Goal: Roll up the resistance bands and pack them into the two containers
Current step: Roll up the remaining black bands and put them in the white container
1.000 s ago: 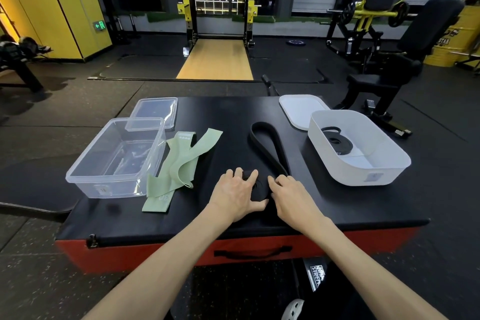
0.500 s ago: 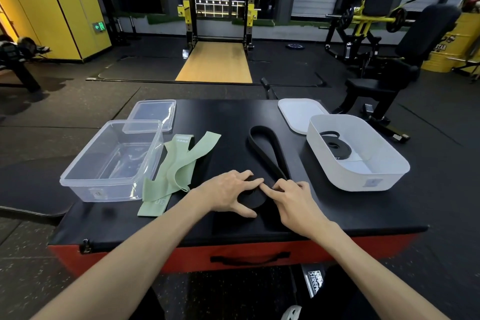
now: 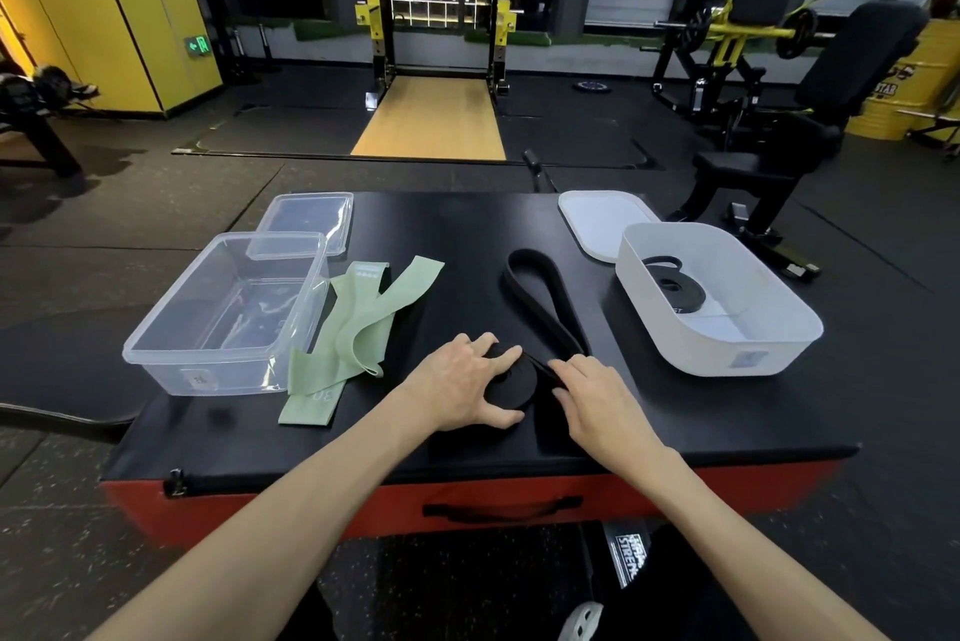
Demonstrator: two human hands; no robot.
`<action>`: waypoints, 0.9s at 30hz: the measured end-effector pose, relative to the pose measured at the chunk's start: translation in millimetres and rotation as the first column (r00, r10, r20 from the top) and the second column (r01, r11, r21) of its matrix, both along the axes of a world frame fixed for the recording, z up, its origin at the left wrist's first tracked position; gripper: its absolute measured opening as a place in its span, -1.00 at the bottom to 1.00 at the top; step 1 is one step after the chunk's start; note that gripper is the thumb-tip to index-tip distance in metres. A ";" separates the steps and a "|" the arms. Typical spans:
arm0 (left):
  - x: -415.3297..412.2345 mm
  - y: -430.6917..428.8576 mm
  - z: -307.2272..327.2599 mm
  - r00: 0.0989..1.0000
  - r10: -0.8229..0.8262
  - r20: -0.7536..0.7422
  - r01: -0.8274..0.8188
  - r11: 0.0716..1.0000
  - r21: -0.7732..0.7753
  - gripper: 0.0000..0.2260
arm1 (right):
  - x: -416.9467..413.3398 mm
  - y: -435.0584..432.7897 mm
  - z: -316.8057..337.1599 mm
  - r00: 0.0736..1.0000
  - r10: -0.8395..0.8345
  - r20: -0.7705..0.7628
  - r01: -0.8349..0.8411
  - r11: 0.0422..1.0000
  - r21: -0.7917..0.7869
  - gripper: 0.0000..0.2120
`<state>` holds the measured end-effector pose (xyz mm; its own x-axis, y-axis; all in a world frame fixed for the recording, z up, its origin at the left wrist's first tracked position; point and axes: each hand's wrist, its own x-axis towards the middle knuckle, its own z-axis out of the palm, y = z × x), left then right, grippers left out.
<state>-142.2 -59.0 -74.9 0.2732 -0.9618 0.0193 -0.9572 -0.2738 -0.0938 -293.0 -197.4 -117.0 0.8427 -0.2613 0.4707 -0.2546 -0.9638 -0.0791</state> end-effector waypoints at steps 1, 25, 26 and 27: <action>-0.8 -0.4 -0.1 1.000 0.013 0.003 -0.013 1.000 0.002 -0.20 | 1.4 1.0 0.1 1.000 -0.017 0.004 0.017 1.000 -0.019 -0.70; -4.3 0.6 -1.9 0.973 0.081 -0.216 -0.093 0.995 -0.044 -0.15 | 8.6 14.7 3.2 1.000 -0.027 0.015 0.028 0.995 -0.096 -0.50; 3.7 0.2 3.1 0.963 0.008 -0.268 -0.013 1.000 -0.016 -0.13 | 8.1 12.7 4.7 1.000 0.000 0.008 0.001 0.997 -0.083 -0.51; 10.9 -1.0 9.1 0.953 -0.070 -0.294 0.075 0.997 0.007 -0.12 | 7.0 9.8 5.9 0.999 0.036 0.000 -0.036 0.997 -0.062 -0.52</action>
